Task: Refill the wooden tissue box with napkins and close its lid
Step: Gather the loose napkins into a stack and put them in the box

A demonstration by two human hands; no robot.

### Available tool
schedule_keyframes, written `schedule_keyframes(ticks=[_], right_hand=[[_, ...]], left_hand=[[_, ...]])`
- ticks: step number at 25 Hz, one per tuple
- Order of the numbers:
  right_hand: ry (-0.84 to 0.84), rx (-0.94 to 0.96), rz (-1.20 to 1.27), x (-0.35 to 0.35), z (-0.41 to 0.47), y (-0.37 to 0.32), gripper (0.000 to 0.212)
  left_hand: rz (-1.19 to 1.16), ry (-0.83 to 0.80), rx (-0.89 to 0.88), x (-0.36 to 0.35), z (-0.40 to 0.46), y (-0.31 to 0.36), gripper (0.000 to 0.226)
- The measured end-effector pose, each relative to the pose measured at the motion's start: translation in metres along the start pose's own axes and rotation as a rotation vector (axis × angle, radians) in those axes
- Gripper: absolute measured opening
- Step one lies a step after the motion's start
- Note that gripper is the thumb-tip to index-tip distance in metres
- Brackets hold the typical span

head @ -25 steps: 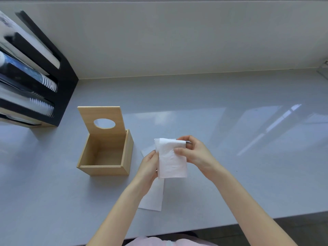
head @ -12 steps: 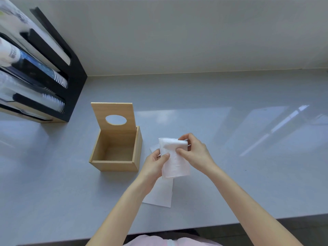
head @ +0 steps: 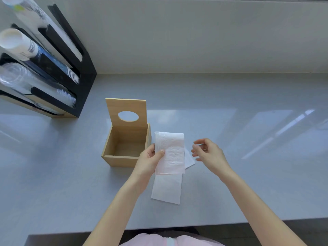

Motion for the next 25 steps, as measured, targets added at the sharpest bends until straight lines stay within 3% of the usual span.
schedule_keyframes(ticks=[5,9,13,21,25], right_hand=[[-0.153,-0.218,-0.389,-0.028,-0.011,0.027,0.03],[-0.113,-0.307,-0.679,-0.056,-0.02,0.032,0.03],[-0.045,-0.271,-0.852,-0.072,-0.022,0.032,0.038],[0.024,-0.199,-0.705,-0.08,-0.023,0.031,0.022],[0.091,-0.113,-0.172,-0.065,-0.023,0.033,0.005]], left_hand=[[0.02,0.023,-0.022,0.009,-0.008,0.003,0.019],[0.04,0.012,-0.047,0.017,-0.013,0.005,0.019],[0.035,0.028,-0.052,0.026,-0.018,0.003,0.02],[0.028,0.039,-0.06,0.032,-0.021,0.004,0.021],[0.021,0.039,-0.059,0.03,-0.019,0.006,0.022]])
Point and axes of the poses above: each hand's wrist, its own z-axis towards the middle knuckle, its own x-axis out of the back of the hand, y = z × x, the point moved 4 cm from there along z, towards the middle knuckle, and after that the axes turned 11 degrees about -y, right-handed, at the moved point
